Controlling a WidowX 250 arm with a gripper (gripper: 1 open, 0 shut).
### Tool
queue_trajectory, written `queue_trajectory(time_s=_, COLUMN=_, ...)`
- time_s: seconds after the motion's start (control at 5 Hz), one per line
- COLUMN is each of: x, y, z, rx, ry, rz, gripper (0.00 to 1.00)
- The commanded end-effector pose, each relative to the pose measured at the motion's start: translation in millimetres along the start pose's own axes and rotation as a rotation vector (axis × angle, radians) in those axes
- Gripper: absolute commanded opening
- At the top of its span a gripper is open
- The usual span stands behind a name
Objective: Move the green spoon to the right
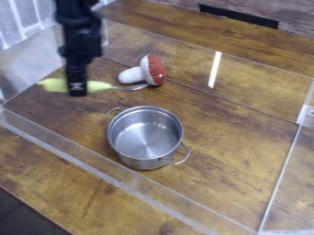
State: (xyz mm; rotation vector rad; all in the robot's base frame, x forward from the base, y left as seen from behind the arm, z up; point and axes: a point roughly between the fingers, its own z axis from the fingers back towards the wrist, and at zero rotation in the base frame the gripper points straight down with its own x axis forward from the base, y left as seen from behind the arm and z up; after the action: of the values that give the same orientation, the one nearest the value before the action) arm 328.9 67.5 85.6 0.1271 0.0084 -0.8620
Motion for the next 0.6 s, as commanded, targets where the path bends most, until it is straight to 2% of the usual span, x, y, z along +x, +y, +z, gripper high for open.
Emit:
queue_trajectory(time_s=0.0, x=49.7, y=-11, z=41.1, rx=0.092, ry=-0.077, rz=-0.002, gripper=0.00)
queue_trajectory(time_s=0.2, x=89.4, y=-36, z=44.9, rx=0.091, ry=-0.096, rz=-0.040, gripper=0.00)
queue_trajectory(time_s=0.4, x=123.8, y=-64, z=46.4, rx=0.084, ry=-0.104, rz=-0.036, gripper=0.00)
